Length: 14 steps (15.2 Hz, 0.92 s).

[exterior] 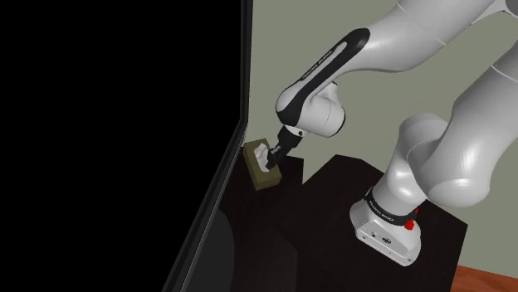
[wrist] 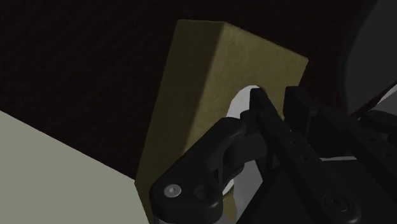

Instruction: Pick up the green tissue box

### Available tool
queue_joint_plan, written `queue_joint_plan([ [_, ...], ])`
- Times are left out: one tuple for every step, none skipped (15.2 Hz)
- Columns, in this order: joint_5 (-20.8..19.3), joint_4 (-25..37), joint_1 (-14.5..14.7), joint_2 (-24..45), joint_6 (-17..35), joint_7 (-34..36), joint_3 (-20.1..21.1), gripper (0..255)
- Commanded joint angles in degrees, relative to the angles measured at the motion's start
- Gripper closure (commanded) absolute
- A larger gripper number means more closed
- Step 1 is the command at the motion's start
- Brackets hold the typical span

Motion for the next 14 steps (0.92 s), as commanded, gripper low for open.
queue_joint_plan([
  [-5.7,-1.0,-1.3,-2.7,-0.4,5.0,0.5,255],
  [-8.3,-1.4,-2.1,-3.9,-0.9,7.3,0.9,255],
  [-10.7,-1.8,-3.0,-5.1,-1.4,9.5,1.4,255],
  [-13.0,-2.1,-4.0,-6.3,-2.0,11.5,2.0,255],
  [-15.2,-2.4,-5.0,-7.5,-2.7,13.4,2.6,255],
  [-17.1,-2.6,-6.1,-8.7,-3.5,15.2,3.3,255],
  [-18.9,-2.7,-7.1,-9.8,-4.4,16.8,3.9,255],
  [-20.6,-2.8,-8.0,-10.9,-5.2,18.3,4.5,255],
  [-22.2,-2.9,-8.9,-12.0,-6.1,19.7,5.1,255],
  [-23.6,-2.9,-9.8,-13.0,-7.1,21.0,5.6,255],
  [-24.9,-2.9,-10.6,-14.0,-8.0,22.2,6.1,255],
  [-26.1,-2.9,-11.4,-15.0,-9.0,23.4,6.6,255],
  [-26.2,-2.9,-11.5,-15.2,-9.2,23.5,6.7,255],
  [-26.2,-2.9,-11.5,-15.2,-9.2,23.5,6.7,255],
])
